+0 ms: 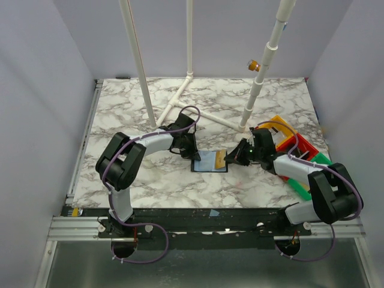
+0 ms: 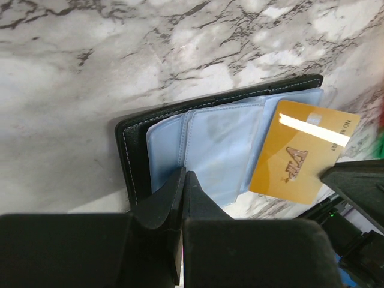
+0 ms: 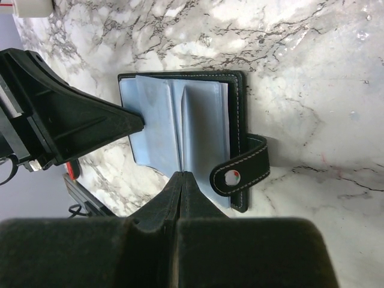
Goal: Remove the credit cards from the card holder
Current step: Place the credit card in the storage box.
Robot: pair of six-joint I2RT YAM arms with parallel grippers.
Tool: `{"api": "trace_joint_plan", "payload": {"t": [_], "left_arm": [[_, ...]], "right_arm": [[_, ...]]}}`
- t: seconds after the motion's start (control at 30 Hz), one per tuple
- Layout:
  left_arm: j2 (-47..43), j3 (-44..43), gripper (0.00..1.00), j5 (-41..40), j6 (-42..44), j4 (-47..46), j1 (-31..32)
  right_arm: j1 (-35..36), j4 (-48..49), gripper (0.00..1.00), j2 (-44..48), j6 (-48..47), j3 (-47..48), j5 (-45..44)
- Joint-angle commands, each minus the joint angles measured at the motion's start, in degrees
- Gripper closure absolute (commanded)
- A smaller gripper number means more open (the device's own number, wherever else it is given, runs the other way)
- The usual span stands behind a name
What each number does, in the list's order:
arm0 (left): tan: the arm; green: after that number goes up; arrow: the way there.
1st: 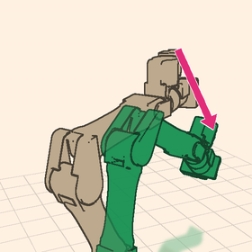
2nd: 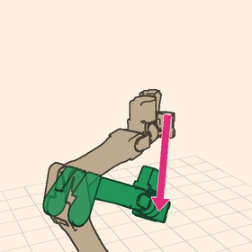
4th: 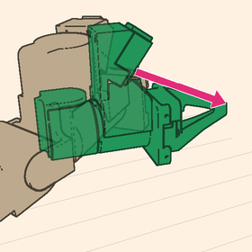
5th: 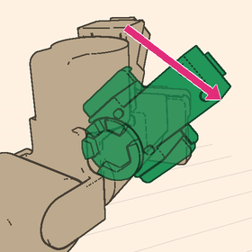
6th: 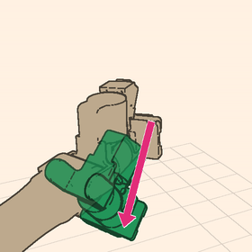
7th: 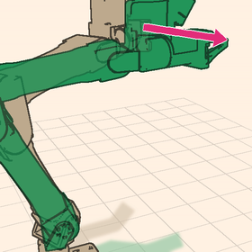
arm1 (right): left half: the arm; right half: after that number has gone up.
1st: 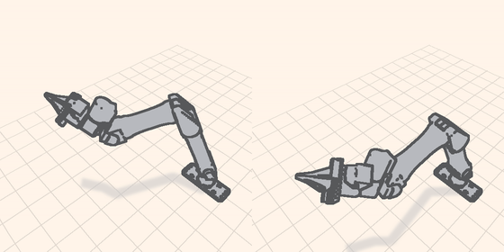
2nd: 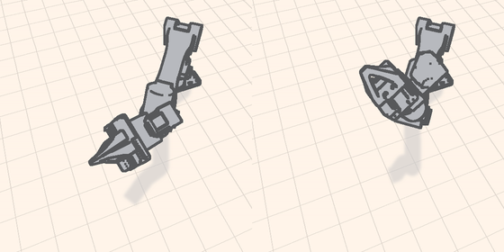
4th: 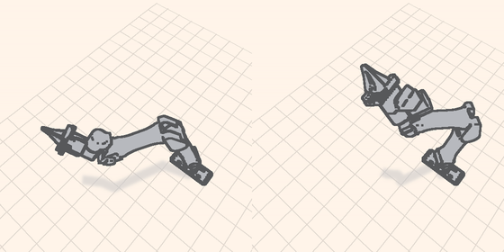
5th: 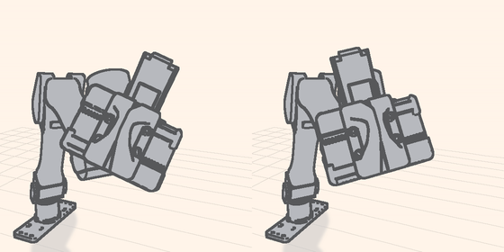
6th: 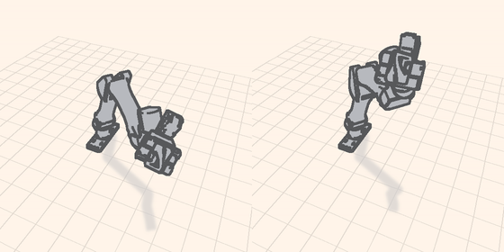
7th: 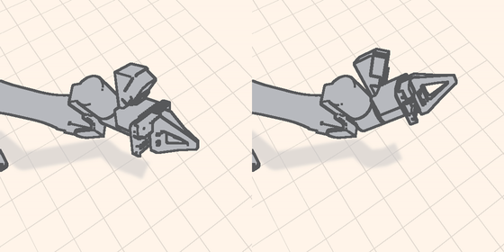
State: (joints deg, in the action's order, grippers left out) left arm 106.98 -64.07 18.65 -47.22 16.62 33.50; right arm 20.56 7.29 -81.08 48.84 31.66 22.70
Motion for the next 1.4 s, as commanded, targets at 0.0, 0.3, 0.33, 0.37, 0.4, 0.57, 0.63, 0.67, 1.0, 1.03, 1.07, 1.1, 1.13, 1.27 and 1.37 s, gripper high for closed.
{"api": "trace_joint_plan", "payload": {"t": [0.0,0.3,0.33,0.37,0.4,0.57,0.63,0.67,1.0,1.03,1.07,1.1,1.13,1.27,1.37], "left_arm": [[-2.82,-1.83,1.0,-5.22,3.38,8.39,-0.24],[-7.95,-8.32,0.71,-5.93,5.69,13.01,0.2],[-8.31,-8.73,0.62,-6.04,5.81,13.35,0.33],[-8.82,-9.15,0.55,-6.17,5.95,13.54,0.33],[-9.33,-9.3,0.47,-6.15,6.0,13.68,0.33],[-11.23,-9.33,0.32,-6.18,6.52,14.21,0.37],[-12.19,-8.92,0.3,-6.32,6.85,14.4,0.41],[-12.81,-8.65,0.3,-6.36,7.11,14.47,0.41],[-19.38,-6.59,0.3,-5.92,11.44,18.01,0.42],[-20.25,-6.46,0.3,-5.86,11.98,18.41,0.36],[-20.96,-6.35,0.3,-5.74,12.49,18.88,0.32],[-21.8,-6.18,0.3,-5.74,13.03,19.32,0.34],[-22.55,-5.99,0.3,-5.75,13.47,19.67,0.33],[-25.25,-4.84,0.3,-4.9,15.11,20.52,0.3],[-26.44,-3.97,0.3,-3.59,16.22,21.06,0.29]], "right_arm": [[-0.25,-2.44,0.99,1.63,-1.45,2.3,-0.66],[-0.25,-5.16,0.99,2.92,-1.86,4.86,-0.37],[-0.3,-5.37,0.99,3.16,-1.84,5.03,-0.25],[-0.28,-5.77,0.99,3.34,-1.86,5.28,-0.32],[-0.21,-6.08,0.99,3.59,-1.91,5.59,-0.37],[-0.25,-8.71,0.99,5.11,-2.11,6.7,-0.96],[-0.23,-9.85,0.99,5.89,-2.03,7.22,-1.45],[-0.29,-10.45,0.99,6.45,-1.93,7.48,-1.59],[-0.3,-18.04,0.99,14.38,0.52,8.25,-9.41],[-0.3,-19.33,0.99,15.49,1.01,8.35,-10.07],[-0.27,-20.49,0.99,16.35,1.28,8.56,-11.06],[-0.31,-21.83,0.99,17.57,1.63,8.84,-11.83],[-0.3,-23.2,0.99,18.49,1.78,9.23,-13.02],[-0.32,-30.05,0.99,22.76,2.58,11.04,-18.3],[-0.42,-34.89,0.99,25.13,3.73,12.31,-21.43]]}}
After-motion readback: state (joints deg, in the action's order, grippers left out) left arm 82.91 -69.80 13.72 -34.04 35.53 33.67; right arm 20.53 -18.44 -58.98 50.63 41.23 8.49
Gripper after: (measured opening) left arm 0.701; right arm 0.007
